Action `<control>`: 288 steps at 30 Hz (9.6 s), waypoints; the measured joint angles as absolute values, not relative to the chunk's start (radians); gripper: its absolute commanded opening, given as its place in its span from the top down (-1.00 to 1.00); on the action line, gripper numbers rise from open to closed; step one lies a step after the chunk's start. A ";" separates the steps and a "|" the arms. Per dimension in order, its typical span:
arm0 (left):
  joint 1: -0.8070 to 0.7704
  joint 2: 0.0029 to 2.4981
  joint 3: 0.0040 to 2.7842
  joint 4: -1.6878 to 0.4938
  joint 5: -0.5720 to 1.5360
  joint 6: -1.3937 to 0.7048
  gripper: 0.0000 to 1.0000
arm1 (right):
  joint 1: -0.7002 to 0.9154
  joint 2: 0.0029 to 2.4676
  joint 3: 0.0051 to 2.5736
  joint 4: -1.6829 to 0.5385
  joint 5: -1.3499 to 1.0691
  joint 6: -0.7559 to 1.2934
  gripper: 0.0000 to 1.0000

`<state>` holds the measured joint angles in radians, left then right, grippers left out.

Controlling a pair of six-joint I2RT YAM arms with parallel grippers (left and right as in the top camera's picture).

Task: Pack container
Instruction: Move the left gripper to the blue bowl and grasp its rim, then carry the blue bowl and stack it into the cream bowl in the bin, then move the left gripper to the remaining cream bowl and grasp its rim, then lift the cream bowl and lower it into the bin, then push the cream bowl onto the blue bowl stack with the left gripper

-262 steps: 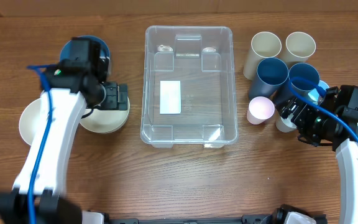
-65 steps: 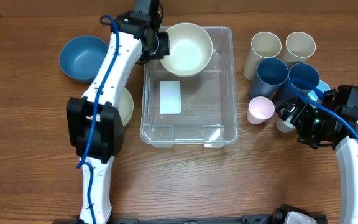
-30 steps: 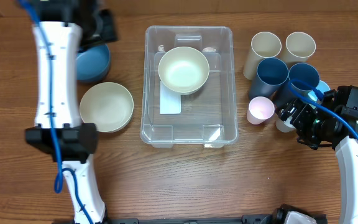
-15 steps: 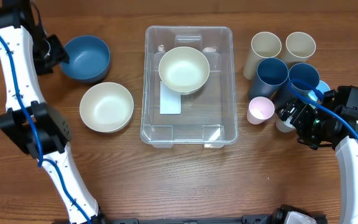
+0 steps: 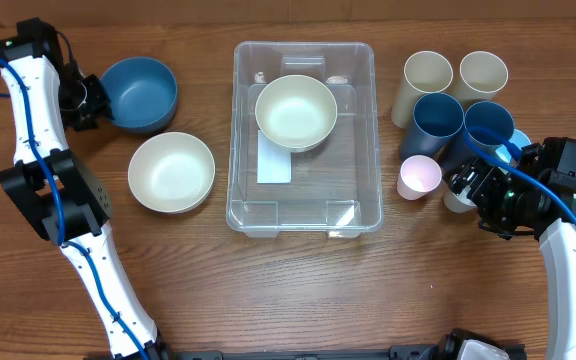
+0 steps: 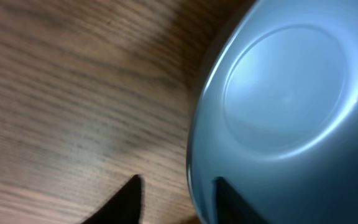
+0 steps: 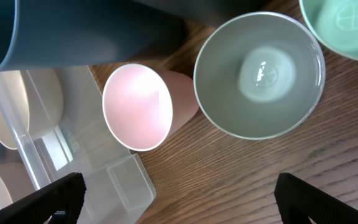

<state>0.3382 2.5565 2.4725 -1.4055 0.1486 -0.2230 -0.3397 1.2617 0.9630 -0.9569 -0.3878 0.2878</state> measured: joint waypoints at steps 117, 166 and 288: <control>0.312 2.032 1.549 -1.184 0.200 -0.094 -0.22 | -0.340 1.262 0.965 -0.957 -0.389 0.287 -1.00; -0.360 2.083 2.193 -1.082 0.124 -0.253 0.66 | -0.340 1.262 0.965 -0.957 -0.390 0.288 -1.00; -0.239 2.119 1.986 -1.076 0.339 -0.298 0.13 | -0.340 1.262 0.965 -1.009 -0.390 0.288 -1.00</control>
<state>-0.2390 2.1189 1.9862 -1.0756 0.3393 -0.2977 -0.3397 1.2617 0.9649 -1.0092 -0.3897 0.2878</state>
